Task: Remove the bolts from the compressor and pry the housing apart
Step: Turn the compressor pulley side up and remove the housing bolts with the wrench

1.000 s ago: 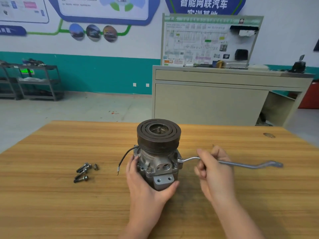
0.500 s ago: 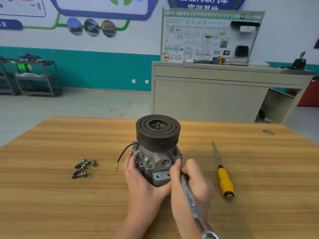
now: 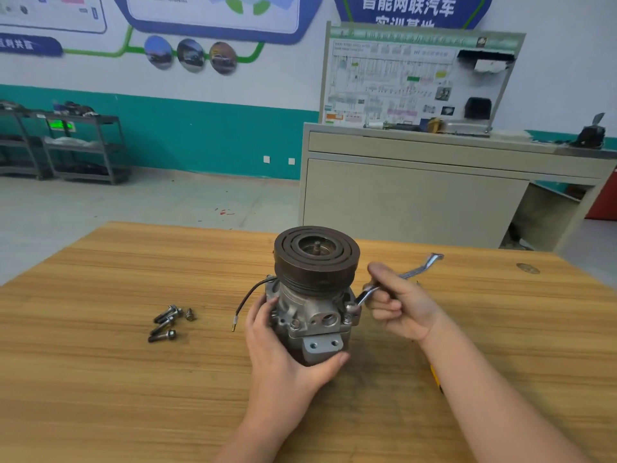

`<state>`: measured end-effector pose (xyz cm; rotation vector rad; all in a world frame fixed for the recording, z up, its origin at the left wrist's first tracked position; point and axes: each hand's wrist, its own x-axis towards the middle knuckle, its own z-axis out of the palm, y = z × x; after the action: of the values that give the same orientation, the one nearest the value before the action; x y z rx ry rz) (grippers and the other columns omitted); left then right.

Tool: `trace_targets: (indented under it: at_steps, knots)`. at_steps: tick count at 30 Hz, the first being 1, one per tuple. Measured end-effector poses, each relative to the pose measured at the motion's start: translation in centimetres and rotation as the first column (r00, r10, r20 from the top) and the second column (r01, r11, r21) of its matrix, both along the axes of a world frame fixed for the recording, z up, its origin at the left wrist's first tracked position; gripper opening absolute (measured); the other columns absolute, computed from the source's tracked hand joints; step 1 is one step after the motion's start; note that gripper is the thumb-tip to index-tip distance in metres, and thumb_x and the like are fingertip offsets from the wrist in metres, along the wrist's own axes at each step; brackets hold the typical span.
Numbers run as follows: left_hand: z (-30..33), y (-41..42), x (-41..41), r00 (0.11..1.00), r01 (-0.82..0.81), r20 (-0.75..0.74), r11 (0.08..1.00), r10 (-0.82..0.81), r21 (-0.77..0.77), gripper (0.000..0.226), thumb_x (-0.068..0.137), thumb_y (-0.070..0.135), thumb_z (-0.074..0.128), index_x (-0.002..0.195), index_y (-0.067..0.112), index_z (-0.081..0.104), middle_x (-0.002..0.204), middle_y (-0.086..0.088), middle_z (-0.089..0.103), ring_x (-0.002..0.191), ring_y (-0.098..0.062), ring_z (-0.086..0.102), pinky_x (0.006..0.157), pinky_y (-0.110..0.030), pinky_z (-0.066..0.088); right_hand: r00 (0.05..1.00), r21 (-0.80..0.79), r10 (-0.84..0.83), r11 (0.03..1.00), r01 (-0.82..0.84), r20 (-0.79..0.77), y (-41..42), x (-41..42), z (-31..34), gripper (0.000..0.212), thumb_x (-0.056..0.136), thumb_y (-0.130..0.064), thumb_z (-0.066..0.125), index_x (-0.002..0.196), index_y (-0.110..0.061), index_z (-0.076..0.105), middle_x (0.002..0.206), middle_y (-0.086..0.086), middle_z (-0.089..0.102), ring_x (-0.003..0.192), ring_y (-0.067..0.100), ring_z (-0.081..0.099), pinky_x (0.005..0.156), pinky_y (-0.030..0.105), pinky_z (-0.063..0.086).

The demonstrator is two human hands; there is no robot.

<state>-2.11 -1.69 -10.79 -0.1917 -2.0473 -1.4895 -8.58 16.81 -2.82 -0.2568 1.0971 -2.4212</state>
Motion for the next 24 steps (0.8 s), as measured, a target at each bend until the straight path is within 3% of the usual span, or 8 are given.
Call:
trace_targets:
  at_steps: [2,5,10,14,18,21,23,24]
  knots:
    - [0.1,-0.3,0.1,0.999,0.052,0.007,0.998,-0.052,0.039,0.098,0.05,0.065,0.076,0.13,0.044,0.023,0.147,0.007,0.021,0.142,-0.009,0.019,0.118,-0.038,0.024,0.969,-0.05,-0.246,0.968,0.245,-0.018,-0.4,0.3,0.0,0.037,0.054,-0.018,0.091,0.056,-0.022,0.053,0.042,0.0,0.046,0.028,0.002,0.036,0.026,0.012,0.023]
    - [0.3,-0.5,0.2,0.996,0.091,0.004,0.993,-0.091,0.08,0.094,0.052,0.062,0.076,0.129,0.046,0.023,0.149,0.016,0.016,0.143,-0.004,0.018,0.119,-0.037,0.024,0.788,0.063,-0.595,0.79,0.609,-0.16,-0.9,2.1,-1.0,0.037,0.077,-0.017,0.072,0.052,-0.023,0.044,0.043,0.002,0.043,0.03,0.006,0.032,0.03,0.013,0.022]
    - [0.5,-0.3,0.6,0.988,0.138,0.057,0.984,-0.145,0.11,0.108,0.051,0.055,0.081,0.133,0.055,0.011,0.151,0.008,0.019,0.143,-0.008,0.021,0.119,-0.042,0.025,0.594,0.135,-0.688,0.599,0.789,-0.418,-2.8,5.7,-2.3,0.049,0.091,-0.006,0.059,0.049,-0.021,0.039,0.043,0.006,0.047,0.031,0.011,0.037,0.037,0.016,0.027]
    - [0.6,-0.1,0.7,0.992,0.113,0.054,0.992,-0.116,0.06,0.115,0.05,0.057,0.08,0.138,0.045,0.008,0.153,0.005,0.018,0.145,-0.01,0.019,0.12,-0.044,0.023,0.327,0.151,-0.584,0.331,0.932,-0.743,-4.6,7.5,-2.4,0.049,0.092,-0.012,0.062,0.051,-0.029,0.042,0.047,0.001,0.053,0.035,0.006,0.043,0.04,0.014,0.035]
    - [0.7,-0.1,0.7,0.992,0.111,0.059,0.99,-0.116,0.085,0.112,0.048,0.055,0.082,0.136,0.043,0.013,0.153,-0.004,0.023,0.144,-0.019,0.025,0.118,-0.047,0.026,0.026,0.02,-0.076,0.084,0.996,-0.997,-7.0,9.3,-2.3,0.041,0.09,-0.019,0.053,0.068,-0.034,0.023,0.056,-0.014,0.028,0.047,0.002,0.032,0.046,0.005,0.024]
    - [0.6,-0.2,0.6,0.99,0.119,0.068,0.988,-0.125,0.095,0.111,0.047,0.056,0.084,0.133,0.049,0.014,0.151,-0.002,0.024,0.143,-0.018,0.027,0.117,-0.046,0.029,0.015,0.018,0.04,0.077,0.997,-0.999,-7.2,9.4,-3.0,0.044,0.087,-0.015,0.053,0.076,-0.038,0.017,0.061,-0.018,0.022,0.051,0.001,0.029,0.05,0.005,0.025]
    - [0.6,-0.1,0.6,0.996,0.08,0.039,0.995,-0.082,0.057,0.108,0.047,0.059,0.081,0.133,0.044,0.016,0.15,-0.003,0.024,0.143,-0.017,0.025,0.117,-0.045,0.027,0.123,0.098,-0.129,0.185,0.978,-0.984,-6.2,9.1,-3.3,0.04,0.089,-0.023,0.055,0.068,-0.032,0.022,0.054,-0.016,0.028,0.047,-0.002,0.032,0.049,0.004,0.025]
    - [0.6,0.0,0.5,0.998,0.065,0.026,0.997,-0.066,0.042,0.106,0.047,0.059,0.079,0.132,0.042,0.017,0.15,-0.004,0.023,0.143,-0.018,0.024,0.118,-0.045,0.025,0.236,0.16,-0.26,0.283,0.946,-0.936,-5.4,8.9,-3.3,0.037,0.086,-0.029,0.059,0.063,-0.027,0.03,0.05,-0.013,0.035,0.045,-0.003,0.035,0.047,0.006,0.029]
